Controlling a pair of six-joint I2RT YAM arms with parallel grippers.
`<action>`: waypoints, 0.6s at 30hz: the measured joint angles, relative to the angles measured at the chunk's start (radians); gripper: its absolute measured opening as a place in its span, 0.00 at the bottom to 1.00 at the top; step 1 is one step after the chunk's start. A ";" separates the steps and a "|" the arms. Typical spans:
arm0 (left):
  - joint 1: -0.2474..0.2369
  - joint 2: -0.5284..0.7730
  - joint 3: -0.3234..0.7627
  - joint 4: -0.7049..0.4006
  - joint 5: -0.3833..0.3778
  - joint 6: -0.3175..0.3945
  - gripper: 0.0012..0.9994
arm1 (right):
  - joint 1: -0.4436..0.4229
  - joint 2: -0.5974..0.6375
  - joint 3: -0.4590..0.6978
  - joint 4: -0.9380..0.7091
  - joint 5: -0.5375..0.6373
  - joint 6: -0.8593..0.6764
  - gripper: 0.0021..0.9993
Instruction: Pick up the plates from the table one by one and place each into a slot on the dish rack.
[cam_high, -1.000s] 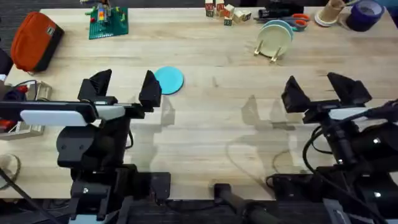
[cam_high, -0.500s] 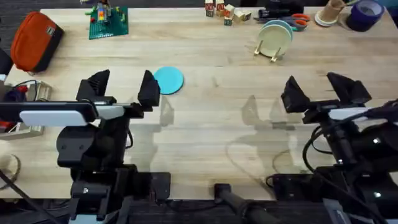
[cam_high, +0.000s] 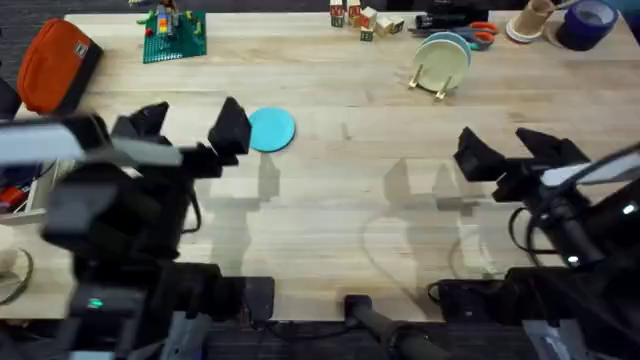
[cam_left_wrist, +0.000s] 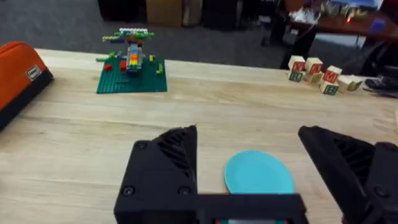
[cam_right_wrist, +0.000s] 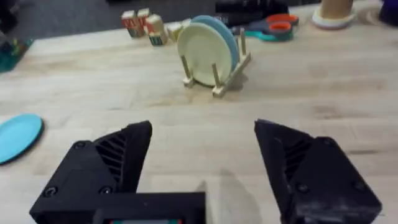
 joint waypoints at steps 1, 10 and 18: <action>0.000 0.042 0.047 -0.034 0.000 -0.003 0.99 | 0.000 0.038 0.040 -0.032 -0.002 0.001 1.00; 0.000 0.439 0.513 -0.435 0.007 -0.006 0.99 | 0.000 0.459 0.505 -0.336 -0.015 -0.016 0.99; 0.000 0.706 0.896 -0.772 0.094 -0.009 0.99 | 0.000 0.851 0.987 -0.752 -0.018 -0.039 1.00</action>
